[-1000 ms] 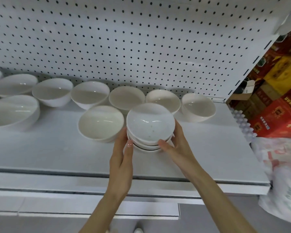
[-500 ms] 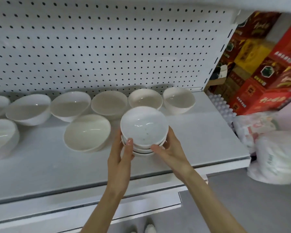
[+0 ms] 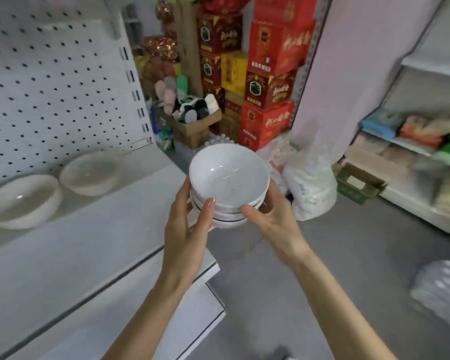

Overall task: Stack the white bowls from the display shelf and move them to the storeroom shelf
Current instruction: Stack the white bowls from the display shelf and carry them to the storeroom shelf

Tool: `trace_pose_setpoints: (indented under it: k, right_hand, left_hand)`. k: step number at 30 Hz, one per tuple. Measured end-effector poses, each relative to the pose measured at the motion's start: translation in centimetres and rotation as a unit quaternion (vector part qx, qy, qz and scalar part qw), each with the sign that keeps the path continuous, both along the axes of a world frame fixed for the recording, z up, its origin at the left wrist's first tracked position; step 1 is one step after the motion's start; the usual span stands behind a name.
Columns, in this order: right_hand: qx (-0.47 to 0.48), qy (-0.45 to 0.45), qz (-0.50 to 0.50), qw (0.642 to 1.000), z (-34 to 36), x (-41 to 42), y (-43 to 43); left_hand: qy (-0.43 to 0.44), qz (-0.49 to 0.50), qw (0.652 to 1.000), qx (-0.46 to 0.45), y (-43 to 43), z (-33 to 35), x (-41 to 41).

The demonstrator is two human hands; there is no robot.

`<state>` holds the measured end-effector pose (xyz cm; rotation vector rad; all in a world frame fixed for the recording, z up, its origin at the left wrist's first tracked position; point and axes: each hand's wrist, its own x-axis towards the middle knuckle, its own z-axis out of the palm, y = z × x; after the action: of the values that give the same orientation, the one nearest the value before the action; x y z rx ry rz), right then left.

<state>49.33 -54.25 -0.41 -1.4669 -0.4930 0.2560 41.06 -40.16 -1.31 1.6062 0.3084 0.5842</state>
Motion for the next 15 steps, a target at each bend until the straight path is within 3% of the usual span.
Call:
trace_pose_setpoints:
  k: [7, 15]
  right_hand:
    - [-0.020, -0.013, -0.140, 0.990, 0.9, 10.7, -21.5]
    - [-0.029, -0.025, -0.285, 0.958, 3.2, 21.1, -41.8]
  left_hand:
    - [-0.012, -0.139, 0.990, -0.020, -20.0, -0.3, 15.1]
    - [-0.022, -0.289, 0.956, -0.049, -40.2, 2.4, 29.9]
